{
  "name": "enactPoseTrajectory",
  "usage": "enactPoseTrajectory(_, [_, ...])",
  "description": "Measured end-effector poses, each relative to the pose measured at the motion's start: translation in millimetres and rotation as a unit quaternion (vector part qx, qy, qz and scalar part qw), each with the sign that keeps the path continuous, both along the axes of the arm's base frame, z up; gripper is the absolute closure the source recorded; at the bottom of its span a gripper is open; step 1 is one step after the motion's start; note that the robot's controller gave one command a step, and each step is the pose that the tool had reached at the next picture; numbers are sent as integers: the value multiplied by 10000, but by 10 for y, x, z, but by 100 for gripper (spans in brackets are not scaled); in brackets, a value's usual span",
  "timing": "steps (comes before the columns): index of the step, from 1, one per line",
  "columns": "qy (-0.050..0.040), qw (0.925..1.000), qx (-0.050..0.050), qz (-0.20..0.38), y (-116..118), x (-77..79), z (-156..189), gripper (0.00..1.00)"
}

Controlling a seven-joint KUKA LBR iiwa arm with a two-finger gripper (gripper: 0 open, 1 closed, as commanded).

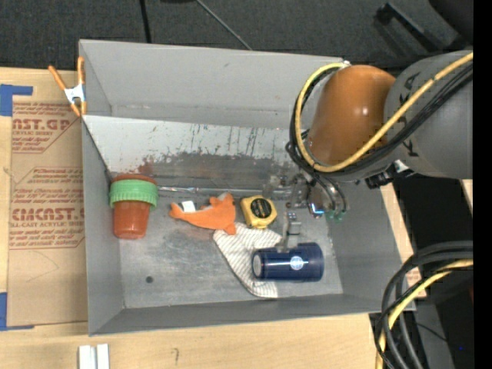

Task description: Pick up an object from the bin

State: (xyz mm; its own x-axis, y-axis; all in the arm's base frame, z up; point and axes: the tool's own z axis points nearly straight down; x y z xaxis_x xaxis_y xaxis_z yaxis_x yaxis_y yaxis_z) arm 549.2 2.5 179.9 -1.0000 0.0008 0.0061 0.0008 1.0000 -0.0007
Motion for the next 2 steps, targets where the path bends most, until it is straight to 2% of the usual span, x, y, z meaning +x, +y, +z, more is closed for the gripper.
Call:
enactPoseTrajectory(1, [-38,10000,0,0,0,16,47,0])
enactPoseTrajectory(2, [-73,9997,-1,231,103,59,-482,0])
